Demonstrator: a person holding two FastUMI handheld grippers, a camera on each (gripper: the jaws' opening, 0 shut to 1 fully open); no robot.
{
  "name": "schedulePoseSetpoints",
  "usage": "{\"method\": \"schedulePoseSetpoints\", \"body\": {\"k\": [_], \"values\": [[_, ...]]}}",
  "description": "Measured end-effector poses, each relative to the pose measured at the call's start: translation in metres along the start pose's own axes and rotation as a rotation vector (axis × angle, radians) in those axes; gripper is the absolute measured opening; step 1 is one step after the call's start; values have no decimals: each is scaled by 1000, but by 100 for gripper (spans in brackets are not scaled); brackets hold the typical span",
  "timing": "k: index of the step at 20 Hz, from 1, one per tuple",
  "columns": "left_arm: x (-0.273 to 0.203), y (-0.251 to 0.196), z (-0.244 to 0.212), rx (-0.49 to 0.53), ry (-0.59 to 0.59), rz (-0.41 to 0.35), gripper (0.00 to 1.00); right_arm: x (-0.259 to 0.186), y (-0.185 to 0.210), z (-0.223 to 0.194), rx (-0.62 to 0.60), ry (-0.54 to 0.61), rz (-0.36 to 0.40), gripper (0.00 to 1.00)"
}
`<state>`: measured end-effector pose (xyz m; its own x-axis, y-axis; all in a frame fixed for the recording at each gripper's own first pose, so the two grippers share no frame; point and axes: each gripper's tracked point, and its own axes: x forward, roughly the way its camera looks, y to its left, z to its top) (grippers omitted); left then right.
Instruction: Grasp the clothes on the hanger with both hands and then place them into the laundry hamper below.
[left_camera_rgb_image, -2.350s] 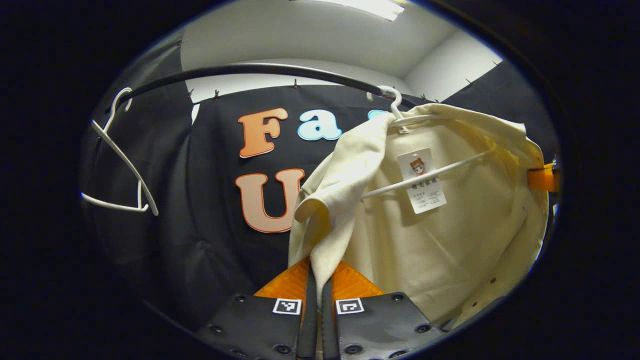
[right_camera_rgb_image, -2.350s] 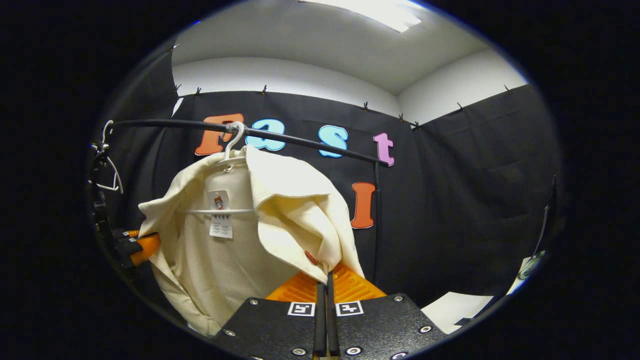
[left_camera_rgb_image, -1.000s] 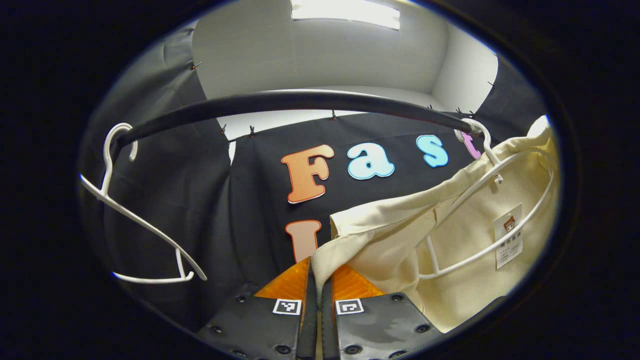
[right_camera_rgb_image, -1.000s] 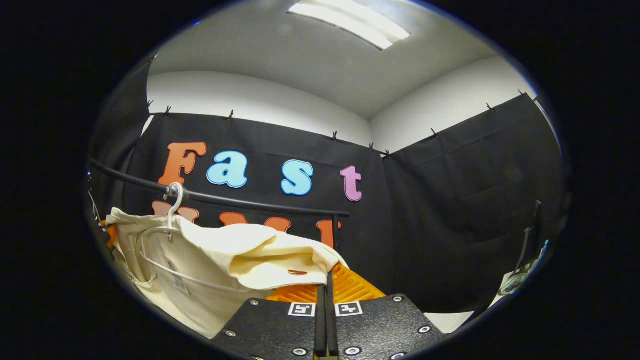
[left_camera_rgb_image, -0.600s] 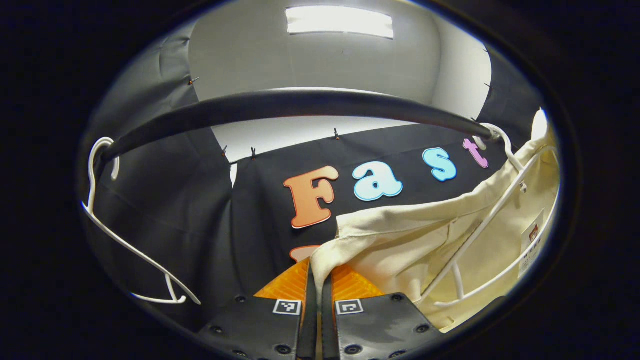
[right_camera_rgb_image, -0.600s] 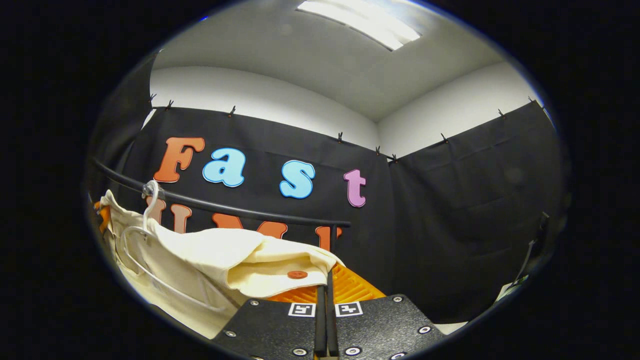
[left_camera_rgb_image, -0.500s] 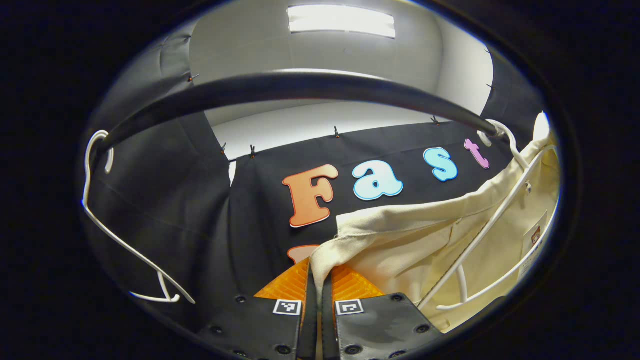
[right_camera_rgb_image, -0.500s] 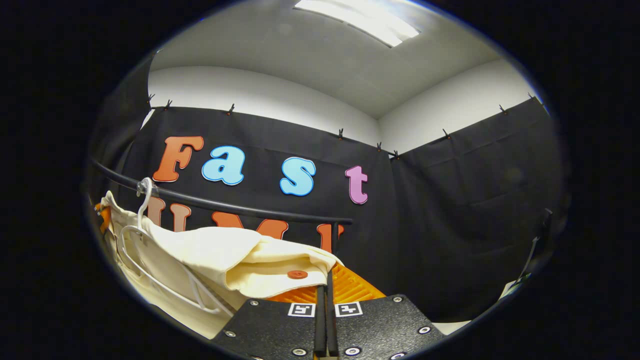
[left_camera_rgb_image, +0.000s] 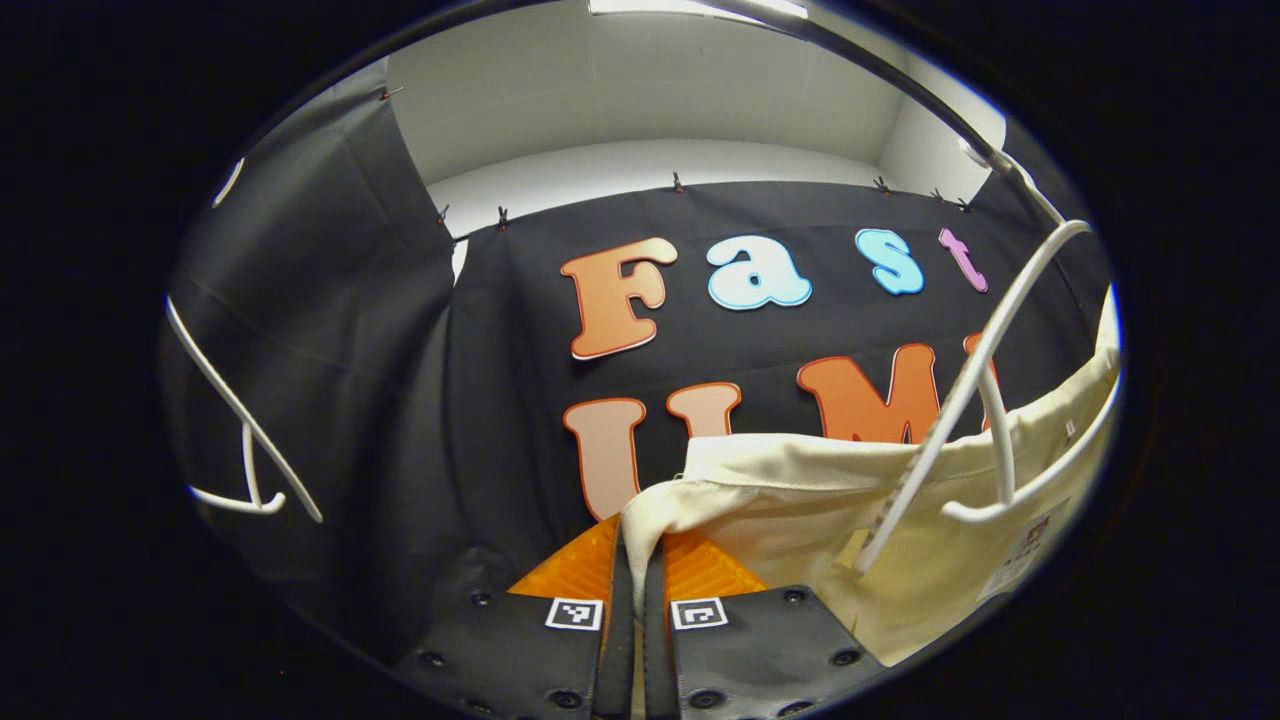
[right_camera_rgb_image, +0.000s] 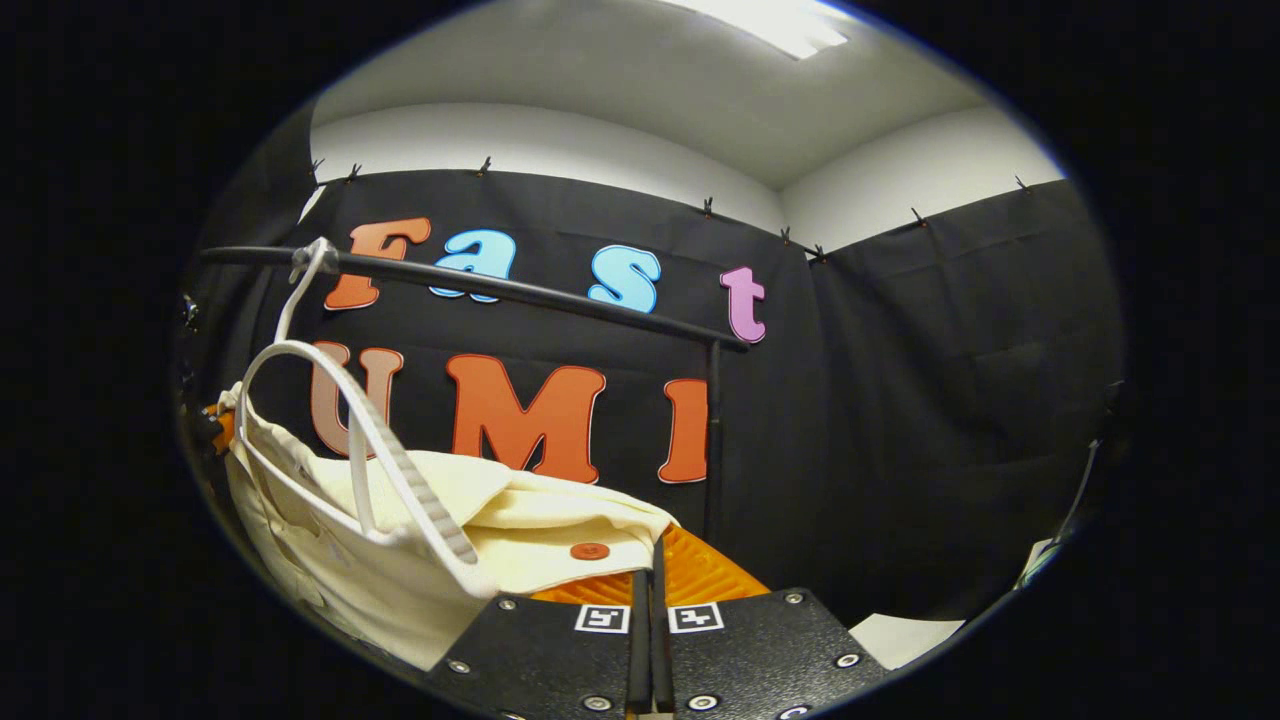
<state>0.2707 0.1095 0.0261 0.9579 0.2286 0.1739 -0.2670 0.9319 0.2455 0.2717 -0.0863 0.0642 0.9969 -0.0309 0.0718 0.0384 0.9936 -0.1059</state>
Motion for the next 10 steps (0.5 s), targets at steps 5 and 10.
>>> {"method": "schedulePoseSetpoints", "body": {"k": [5, 10], "values": [[-31, 17, -26, 65, 42, -2, 11, -40, 10, -31, -15, 43, 22, 0], [-78, 32, -47, 116, 81, 15, 11, -80, 17, -44, -24, 57, 24, 0]]}}
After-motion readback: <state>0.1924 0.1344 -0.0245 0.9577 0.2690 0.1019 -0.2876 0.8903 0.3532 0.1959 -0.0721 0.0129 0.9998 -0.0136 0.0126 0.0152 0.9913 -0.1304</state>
